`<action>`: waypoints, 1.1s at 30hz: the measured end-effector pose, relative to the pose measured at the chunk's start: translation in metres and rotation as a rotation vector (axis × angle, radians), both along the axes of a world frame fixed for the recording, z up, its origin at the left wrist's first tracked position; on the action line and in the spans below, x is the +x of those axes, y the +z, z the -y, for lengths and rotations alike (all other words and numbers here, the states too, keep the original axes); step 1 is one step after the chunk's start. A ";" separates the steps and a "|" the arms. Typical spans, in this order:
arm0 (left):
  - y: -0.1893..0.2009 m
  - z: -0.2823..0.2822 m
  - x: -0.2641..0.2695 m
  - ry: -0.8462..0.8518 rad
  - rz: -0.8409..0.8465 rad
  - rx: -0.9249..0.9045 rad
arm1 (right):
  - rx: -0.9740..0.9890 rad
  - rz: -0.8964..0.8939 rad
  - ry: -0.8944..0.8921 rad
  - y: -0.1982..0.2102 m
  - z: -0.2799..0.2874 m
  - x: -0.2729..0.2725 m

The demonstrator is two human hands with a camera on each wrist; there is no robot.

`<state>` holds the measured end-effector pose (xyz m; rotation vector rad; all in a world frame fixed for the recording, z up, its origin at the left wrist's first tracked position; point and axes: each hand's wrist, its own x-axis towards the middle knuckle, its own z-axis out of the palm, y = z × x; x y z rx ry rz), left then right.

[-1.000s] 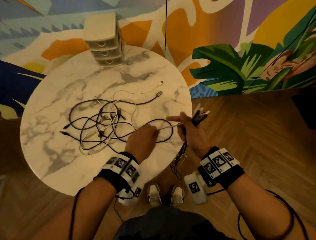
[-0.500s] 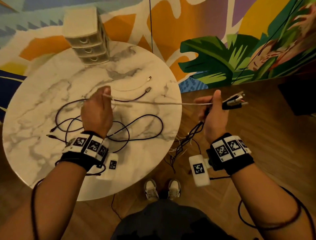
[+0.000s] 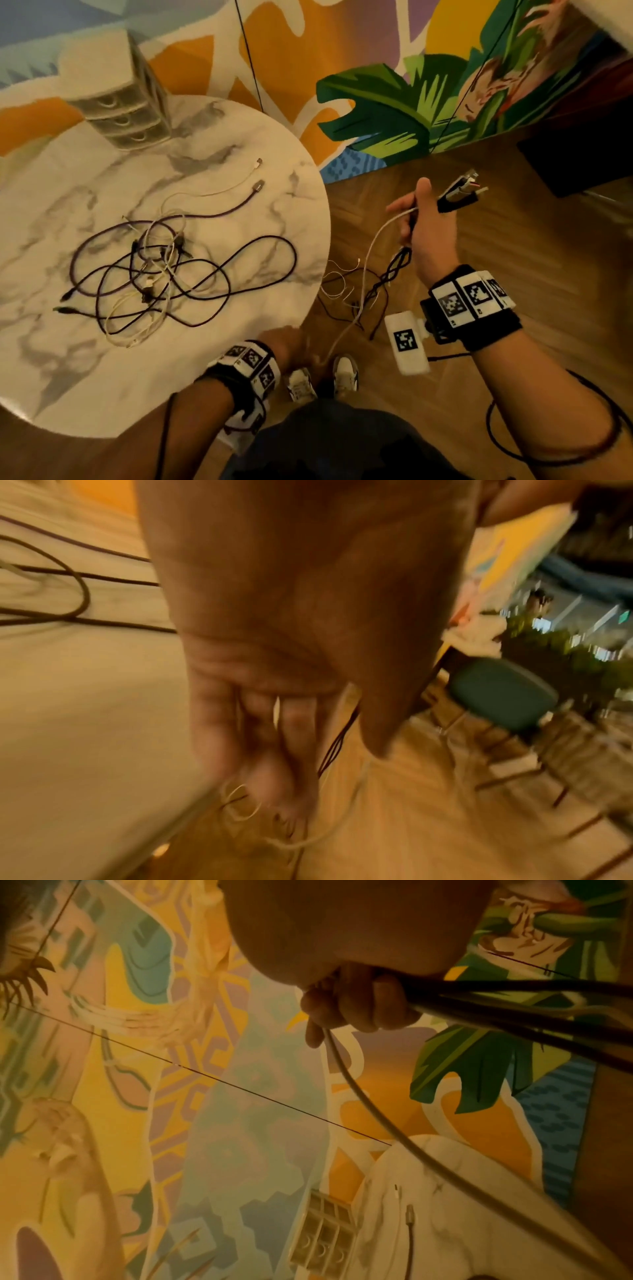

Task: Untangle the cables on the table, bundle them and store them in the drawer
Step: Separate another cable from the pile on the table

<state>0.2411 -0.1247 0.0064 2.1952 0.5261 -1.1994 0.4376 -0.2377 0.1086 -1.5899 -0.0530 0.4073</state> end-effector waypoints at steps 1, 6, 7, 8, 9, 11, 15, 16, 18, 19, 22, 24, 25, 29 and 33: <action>0.009 -0.002 0.010 0.072 0.173 -0.001 | -0.032 -0.006 0.023 0.000 0.006 -0.001; 0.076 0.008 0.087 0.369 0.757 -0.220 | -0.153 0.001 0.134 0.001 0.015 -0.011; 0.083 0.012 0.100 0.315 0.788 -0.225 | -0.144 0.007 0.165 0.003 0.015 -0.012; 0.086 0.015 0.111 0.262 0.826 -0.213 | -0.132 0.016 0.194 0.005 0.017 -0.011; 0.085 0.014 0.118 0.240 0.879 -0.188 | -0.110 0.020 0.216 0.009 0.018 -0.010; 0.068 0.007 0.124 0.282 0.945 -0.115 | -0.047 0.004 0.204 0.016 0.025 -0.006; 0.010 -0.015 0.118 0.227 0.544 0.040 | -0.009 0.016 0.148 0.022 0.042 0.006; 0.005 -0.015 0.116 0.108 0.405 0.083 | -0.010 0.020 0.153 0.022 0.044 0.008; 0.007 -0.010 0.120 -0.047 0.311 0.175 | -0.010 0.040 0.164 0.022 0.048 0.012; 0.012 -0.006 0.123 -0.035 0.346 0.205 | -0.024 0.063 0.178 0.023 0.047 0.011; 0.048 0.019 0.142 0.074 0.787 0.038 | -0.097 0.139 0.237 0.026 0.042 0.011; 0.080 0.037 0.155 0.070 1.083 -0.307 | -0.118 0.164 0.308 0.030 0.036 0.013; 0.096 0.043 0.161 0.115 1.106 -0.446 | -0.125 0.174 0.323 0.032 0.035 0.015; 0.133 0.056 0.176 0.435 0.928 -0.806 | -0.075 0.219 0.338 0.045 0.033 0.029; 0.137 0.043 0.178 0.622 0.912 -0.764 | 0.133 0.061 0.621 0.036 0.041 0.036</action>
